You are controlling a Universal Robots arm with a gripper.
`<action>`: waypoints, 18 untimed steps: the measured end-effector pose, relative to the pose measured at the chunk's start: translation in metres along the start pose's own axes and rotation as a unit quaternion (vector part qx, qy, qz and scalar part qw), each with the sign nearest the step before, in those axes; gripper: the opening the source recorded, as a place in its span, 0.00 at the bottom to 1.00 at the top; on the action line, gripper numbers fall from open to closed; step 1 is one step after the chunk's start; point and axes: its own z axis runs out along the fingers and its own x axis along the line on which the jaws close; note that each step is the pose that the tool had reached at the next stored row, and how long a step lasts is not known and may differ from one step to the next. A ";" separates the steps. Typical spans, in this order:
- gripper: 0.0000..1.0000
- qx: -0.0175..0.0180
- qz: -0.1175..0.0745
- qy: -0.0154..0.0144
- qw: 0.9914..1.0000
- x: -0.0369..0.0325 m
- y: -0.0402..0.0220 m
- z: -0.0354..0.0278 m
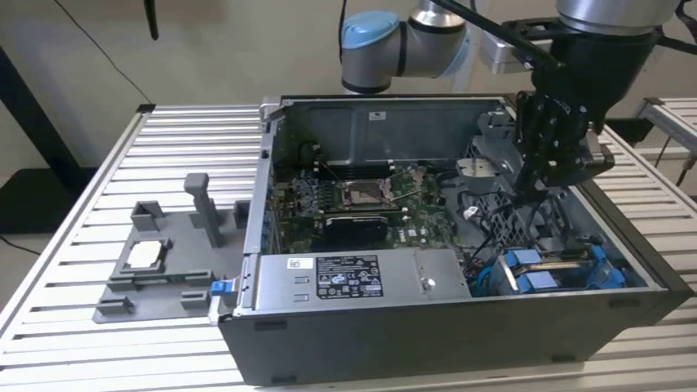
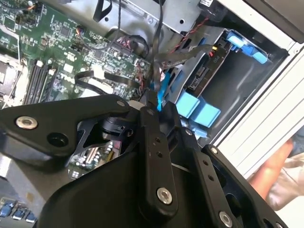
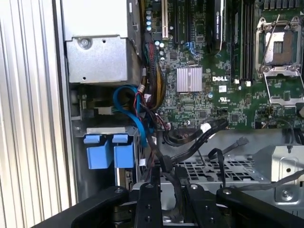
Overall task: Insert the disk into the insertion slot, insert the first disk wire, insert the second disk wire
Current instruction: 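Insert the second disk wire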
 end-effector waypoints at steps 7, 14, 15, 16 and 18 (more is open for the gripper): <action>0.27 0.002 -0.021 0.013 1.000 -0.0040 0.0039 0.0004; 0.27 0.005 -0.035 0.018 0.999 -0.0106 0.0099 0.0026; 0.27 0.005 -0.036 0.018 0.999 -0.0111 0.0107 0.0029; 0.27 0.006 -0.038 0.019 0.999 -0.0116 0.0115 0.0032; 0.27 0.009 -0.041 0.021 0.999 -0.0120 0.0133 0.0040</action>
